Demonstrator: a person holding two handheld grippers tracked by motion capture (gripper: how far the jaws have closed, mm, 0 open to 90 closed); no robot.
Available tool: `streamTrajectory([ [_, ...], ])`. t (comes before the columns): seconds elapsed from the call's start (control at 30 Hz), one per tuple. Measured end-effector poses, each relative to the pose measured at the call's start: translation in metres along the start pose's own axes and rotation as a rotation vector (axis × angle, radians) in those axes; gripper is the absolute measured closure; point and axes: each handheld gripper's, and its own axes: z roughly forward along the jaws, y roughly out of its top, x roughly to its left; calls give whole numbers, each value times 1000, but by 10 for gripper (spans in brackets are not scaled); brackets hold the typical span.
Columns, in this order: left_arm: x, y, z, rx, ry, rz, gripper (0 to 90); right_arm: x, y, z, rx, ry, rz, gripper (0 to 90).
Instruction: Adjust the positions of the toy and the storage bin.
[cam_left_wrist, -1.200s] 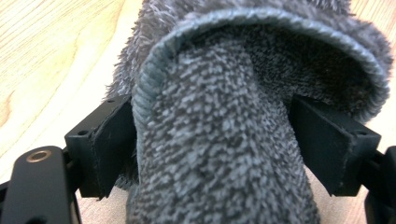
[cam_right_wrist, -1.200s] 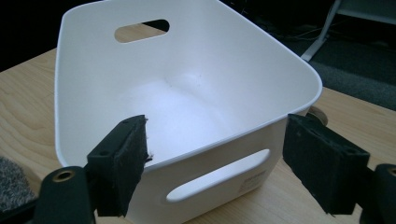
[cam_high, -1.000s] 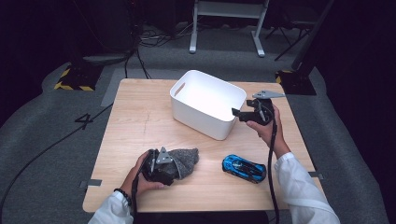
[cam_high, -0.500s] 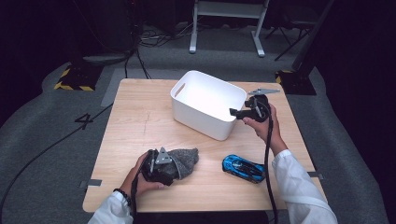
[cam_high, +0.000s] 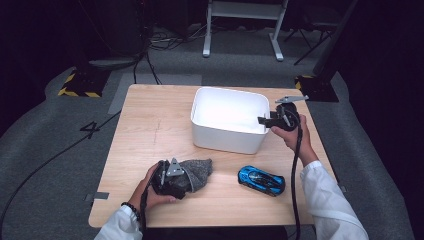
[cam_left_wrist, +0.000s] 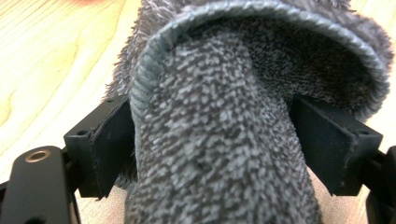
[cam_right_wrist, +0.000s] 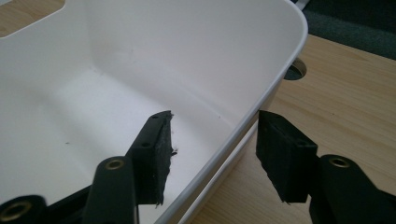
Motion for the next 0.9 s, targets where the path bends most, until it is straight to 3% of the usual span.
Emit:
streamTrajectory([
  [0.2, -1, 0, 0, 3, 6, 1, 171, -3, -9, -10, -20, -4, -29, 523],
  [0.33, -4, 0, -1, 9, -5, 7, 174, -4, -14, -16, -22, 27, -26, 528],
  [0.63, -14, -8, -11, 19, -50, 42, 239, 4, -22, -26, -24, 24, -60, 555],
  [0.9, -14, -15, -17, 14, -58, 43, 244, 9, -28, -38, -20, 25, -44, 566],
])
